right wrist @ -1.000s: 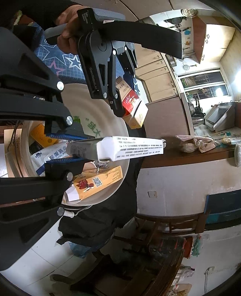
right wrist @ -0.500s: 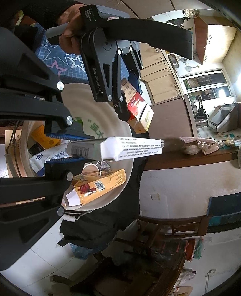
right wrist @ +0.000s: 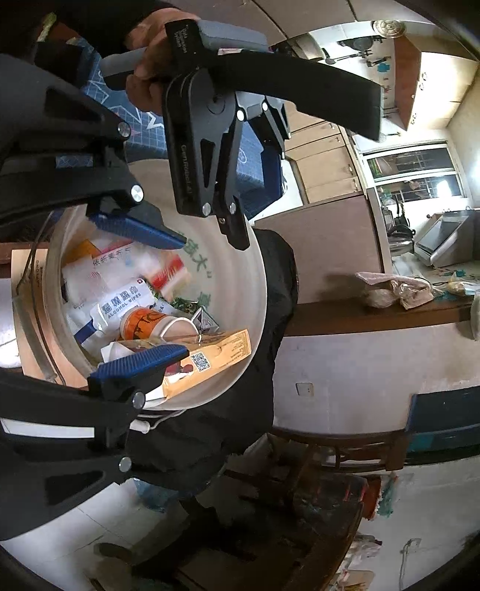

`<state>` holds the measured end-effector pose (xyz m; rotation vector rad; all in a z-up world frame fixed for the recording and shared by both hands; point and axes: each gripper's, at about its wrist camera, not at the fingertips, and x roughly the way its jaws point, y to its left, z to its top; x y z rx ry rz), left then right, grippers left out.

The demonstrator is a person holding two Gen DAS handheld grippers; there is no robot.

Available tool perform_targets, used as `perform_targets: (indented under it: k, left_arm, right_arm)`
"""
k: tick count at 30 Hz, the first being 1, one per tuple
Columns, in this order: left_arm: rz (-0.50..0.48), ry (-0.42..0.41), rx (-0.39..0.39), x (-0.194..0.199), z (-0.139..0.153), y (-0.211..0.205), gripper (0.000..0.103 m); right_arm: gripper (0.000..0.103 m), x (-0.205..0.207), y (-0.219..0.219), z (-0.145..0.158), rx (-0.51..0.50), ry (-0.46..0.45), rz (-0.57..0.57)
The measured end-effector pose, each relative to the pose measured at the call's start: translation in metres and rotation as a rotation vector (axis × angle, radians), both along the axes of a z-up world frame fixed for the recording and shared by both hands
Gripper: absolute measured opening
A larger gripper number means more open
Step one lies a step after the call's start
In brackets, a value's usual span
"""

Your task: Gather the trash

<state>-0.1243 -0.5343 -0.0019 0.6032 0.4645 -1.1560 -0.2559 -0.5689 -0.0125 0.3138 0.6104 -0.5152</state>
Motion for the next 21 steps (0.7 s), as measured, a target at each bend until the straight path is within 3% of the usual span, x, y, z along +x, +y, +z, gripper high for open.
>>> perform_targets:
  k: [5, 9, 15, 21]
  left_arm:
    - [-0.009, 0.047, -0.020, 0.006, -0.003, 0.018, 0.075]
    - [-0.009, 0.111, -0.032, 0.012, -0.007, 0.036, 0.076]
    - [-0.036, 0.148, -0.058, 0.008, -0.006, 0.065, 0.076]
    - [-0.046, 0.139, -0.115, 0.007, 0.009, 0.112, 0.076]
  right_arm:
    - [0.052, -0.018, 0.008, 0.010, 0.079, -0.108, -0.054]
    - [0.060, -0.033, 0.020, 0.012, 0.138, -0.189, -0.090]
    - [0.062, -0.041, 0.047, 0.013, 0.167, -0.191, -0.129]
    - [0.068, -0.033, 0.073, 0.021, 0.150, -0.185, -0.090]
